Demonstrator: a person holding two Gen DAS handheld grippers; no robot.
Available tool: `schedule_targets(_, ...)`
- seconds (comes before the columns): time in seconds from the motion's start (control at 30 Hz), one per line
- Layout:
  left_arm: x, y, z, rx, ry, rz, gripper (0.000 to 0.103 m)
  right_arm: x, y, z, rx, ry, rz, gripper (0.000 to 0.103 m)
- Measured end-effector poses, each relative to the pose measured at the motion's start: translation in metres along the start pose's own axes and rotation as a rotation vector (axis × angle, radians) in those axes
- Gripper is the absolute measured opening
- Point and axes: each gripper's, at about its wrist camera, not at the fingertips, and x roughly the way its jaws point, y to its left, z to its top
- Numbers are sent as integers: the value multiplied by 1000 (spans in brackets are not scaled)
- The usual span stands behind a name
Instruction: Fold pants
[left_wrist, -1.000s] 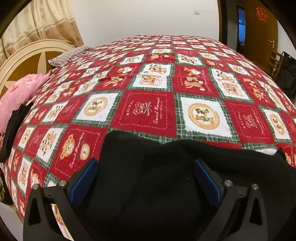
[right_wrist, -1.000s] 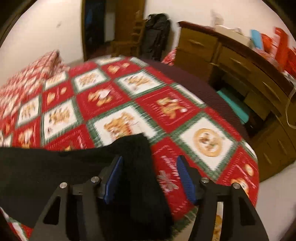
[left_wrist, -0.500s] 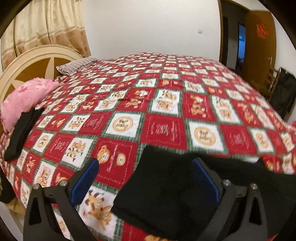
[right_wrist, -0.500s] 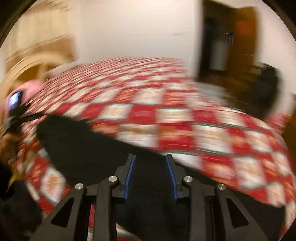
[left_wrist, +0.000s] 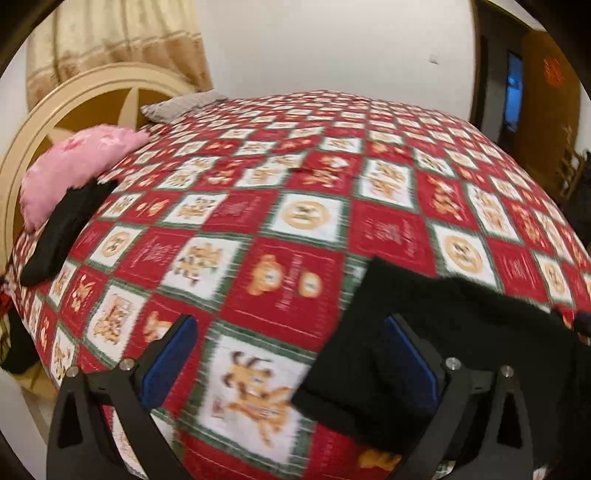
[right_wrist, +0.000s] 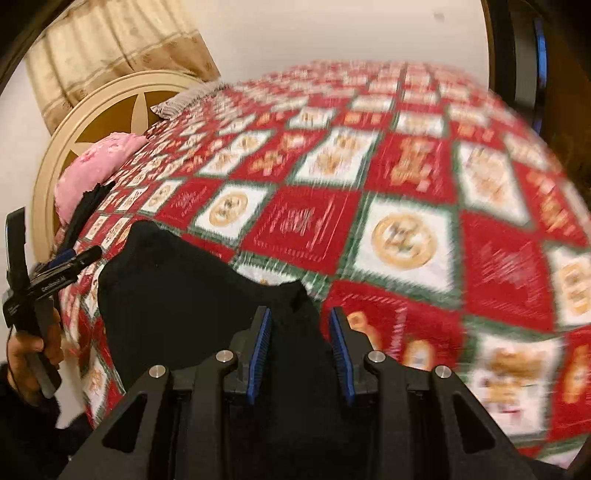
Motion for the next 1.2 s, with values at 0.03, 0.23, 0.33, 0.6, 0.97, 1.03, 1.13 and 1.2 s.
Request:
schedule_targets(0.03,1,5,1,-9,-2,5,102,8,0,-1,11,15,27,35)
schedule_targets(0.23,8,21,6,-43,2,28,102,21,13,0,-110,21,-23,15)
schedule_targets(0.33,12,21,6,-48,12,18,102,25,17,9,-130,15,-80,10)
schedule_targets(0.6,14,11,-2,-13,41,15,102,42,18,20,-151,-19,-112,12)
schedule_targets(0.97,25,-28,-19,126,24,22,103,-126,-44,-26,18,-179,-116,35)
schedule_targets(1.03,27,-24,-17,91,27,11,103,-138,-45,-59,-24,-124,-181,35)
schedule_targets(1.13,29,-28,-16,116,10,38,103,-138,-49,-99,-70,-79,-292,35)
schedule_targets(1.2,30,-33,-17,138,-11,61,103,-129,-63,-111,-52,-39,-339,35)
